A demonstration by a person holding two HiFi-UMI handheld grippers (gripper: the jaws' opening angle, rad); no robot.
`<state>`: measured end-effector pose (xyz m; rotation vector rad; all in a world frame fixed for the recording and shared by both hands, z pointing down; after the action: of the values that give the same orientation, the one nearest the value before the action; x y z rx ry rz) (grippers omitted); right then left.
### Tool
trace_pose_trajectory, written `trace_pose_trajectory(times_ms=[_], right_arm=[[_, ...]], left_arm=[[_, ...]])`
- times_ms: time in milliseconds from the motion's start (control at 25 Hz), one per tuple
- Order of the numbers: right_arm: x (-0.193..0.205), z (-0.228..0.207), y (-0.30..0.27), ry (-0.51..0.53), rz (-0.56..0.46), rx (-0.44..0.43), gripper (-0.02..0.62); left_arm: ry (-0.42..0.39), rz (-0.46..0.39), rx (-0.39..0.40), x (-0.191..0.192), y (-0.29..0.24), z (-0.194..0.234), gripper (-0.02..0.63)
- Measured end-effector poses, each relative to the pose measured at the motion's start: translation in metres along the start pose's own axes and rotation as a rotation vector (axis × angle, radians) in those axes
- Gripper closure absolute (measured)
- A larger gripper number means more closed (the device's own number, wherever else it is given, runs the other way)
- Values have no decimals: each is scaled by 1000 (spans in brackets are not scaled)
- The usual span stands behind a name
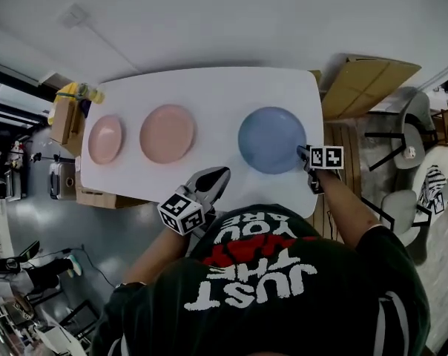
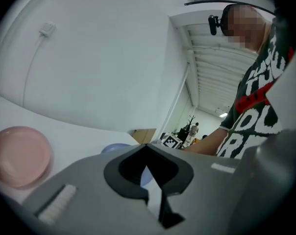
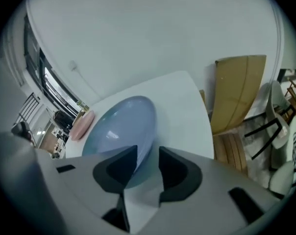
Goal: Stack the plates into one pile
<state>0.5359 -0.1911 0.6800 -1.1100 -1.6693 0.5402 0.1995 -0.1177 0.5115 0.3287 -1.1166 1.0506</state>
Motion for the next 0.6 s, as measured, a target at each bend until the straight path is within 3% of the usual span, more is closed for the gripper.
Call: trace_pose_trajectory(times_ms=[80, 160, 280, 440, 600], right_arm=[[0, 2, -8, -75, 14, 21, 484], [-2, 0, -11, -190, 8, 48, 556], [-11, 2, -10, -317, -7, 53, 577], [-38, 34, -7, -298, -27, 27, 577], [-85, 109, -34, -223, -28, -67, 577]], left_arm=[[19, -2, -18, 1, 11, 14, 598], [33, -9, -27, -2, 21, 29, 598], [44, -35, -33, -10, 41, 51, 598], [45, -104, -69, -19, 81, 82, 598], [56, -185, -153, -24, 141, 116, 598]])
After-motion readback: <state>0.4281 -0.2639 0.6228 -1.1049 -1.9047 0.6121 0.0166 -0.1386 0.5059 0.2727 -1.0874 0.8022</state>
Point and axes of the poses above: the fingertips, and each gripper's own axes: y backward along the fingers, z to its left, x out of its underside, the point moved 7 cm from there along y, backward along the fingers, and after that the axes turned 2 degrees about y, right-handed, at the moved point
